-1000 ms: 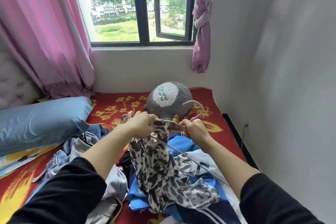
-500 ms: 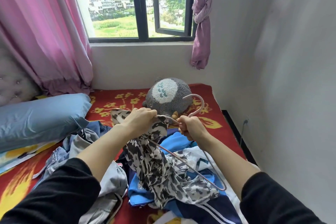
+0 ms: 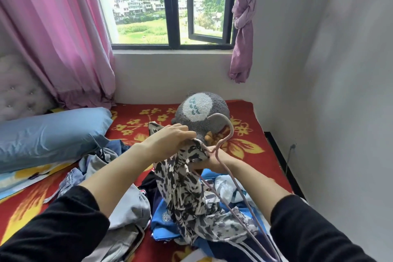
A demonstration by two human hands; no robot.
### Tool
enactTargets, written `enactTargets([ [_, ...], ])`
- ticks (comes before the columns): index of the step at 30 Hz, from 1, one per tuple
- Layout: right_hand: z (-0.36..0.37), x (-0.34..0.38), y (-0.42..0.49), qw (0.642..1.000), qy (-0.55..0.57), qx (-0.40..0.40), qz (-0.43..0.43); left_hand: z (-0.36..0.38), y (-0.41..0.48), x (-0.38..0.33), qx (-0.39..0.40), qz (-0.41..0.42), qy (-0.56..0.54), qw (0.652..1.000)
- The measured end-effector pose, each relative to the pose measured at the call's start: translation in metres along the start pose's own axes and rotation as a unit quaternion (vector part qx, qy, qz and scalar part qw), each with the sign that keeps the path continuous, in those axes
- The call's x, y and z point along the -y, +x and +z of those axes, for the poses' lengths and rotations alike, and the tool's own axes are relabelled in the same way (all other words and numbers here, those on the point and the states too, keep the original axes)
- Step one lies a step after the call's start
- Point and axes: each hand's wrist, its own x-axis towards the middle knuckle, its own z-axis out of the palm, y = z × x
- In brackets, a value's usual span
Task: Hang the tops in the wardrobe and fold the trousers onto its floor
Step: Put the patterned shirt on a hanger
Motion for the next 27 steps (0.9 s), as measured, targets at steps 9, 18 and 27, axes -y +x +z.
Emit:
enactTargets([
  [9,-0.018,-0.028,0.010,0.968,0.022,-0.219,0.122,-0.008,-0.019,0.007,-0.018,0.012,0.016,1.000],
  [18,-0.038,-0.004,-0.016,0.994,0.090,-0.054,0.024,-0.005,-0.027,0.022,-0.023,-0.050,0.018,0.998],
  [27,-0.081,-0.060,-0.033,0.892,-0.348,-0.198,0.211,-0.006,-0.031,0.030,-0.003,-0.116,0.045,0.992],
])
